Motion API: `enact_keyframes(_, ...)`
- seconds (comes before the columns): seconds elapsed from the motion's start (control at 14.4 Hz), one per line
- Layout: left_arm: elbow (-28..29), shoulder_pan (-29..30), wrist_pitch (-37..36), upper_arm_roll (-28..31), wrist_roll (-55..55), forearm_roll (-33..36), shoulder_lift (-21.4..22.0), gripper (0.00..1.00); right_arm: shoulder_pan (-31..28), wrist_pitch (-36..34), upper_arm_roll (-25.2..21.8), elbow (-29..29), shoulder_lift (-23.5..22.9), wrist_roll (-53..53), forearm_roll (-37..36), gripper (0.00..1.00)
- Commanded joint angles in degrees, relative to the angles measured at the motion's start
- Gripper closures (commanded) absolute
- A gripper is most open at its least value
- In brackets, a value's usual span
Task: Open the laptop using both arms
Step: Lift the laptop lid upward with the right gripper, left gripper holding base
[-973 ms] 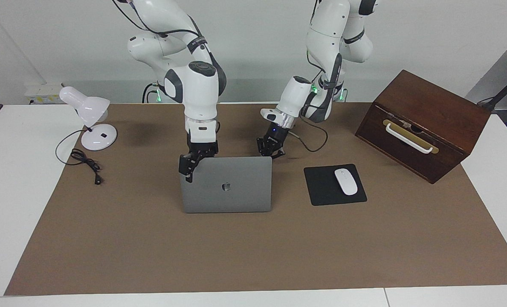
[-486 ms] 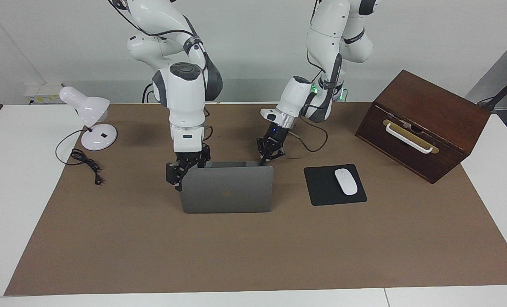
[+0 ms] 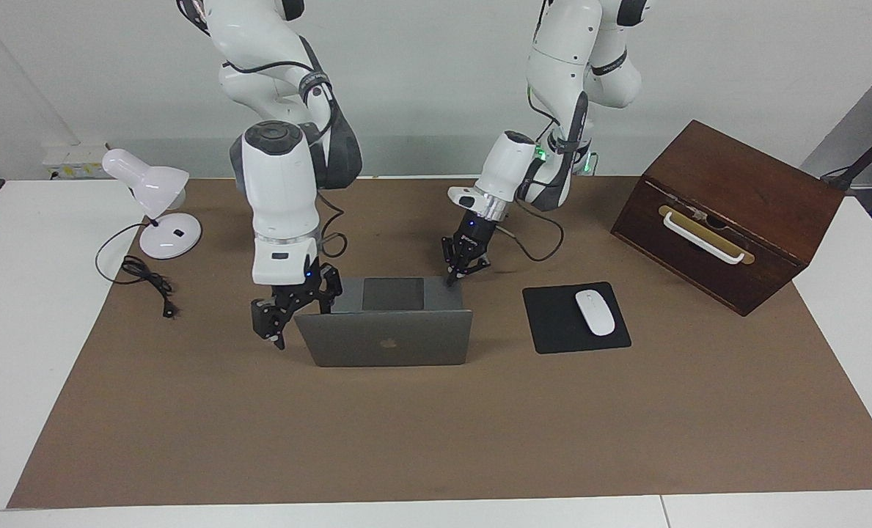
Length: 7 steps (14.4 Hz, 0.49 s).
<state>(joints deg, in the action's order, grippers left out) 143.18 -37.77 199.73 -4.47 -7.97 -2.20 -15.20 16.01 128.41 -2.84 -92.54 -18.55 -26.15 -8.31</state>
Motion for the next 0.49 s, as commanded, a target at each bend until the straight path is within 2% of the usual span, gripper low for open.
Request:
enact_keyframes(0.0, -1.68, 0.50, 1.18, 0.43, -0.64, 1.23, -2.81, 1.00, -1.07, -0.97, 0.55, 3.51, -2.02, -1.19, 3.03, 0.00)
enact_keyframes(0.28, -1.68, 0.59, 1.10, 0.43, -0.64, 1.23, -2.81, 1.00, 0.07, -10.53, 0.64, 5.88, -1.06, 3.63, 6.28, 0.00)
enact_keyframes(0.42, -1.68, 0.59, 1.10, 0.43, -0.64, 1.23, -2.81, 1.00, -0.72, -17.02, 0.55, 5.88, 2.71, 4.26, 6.28, 0.00)
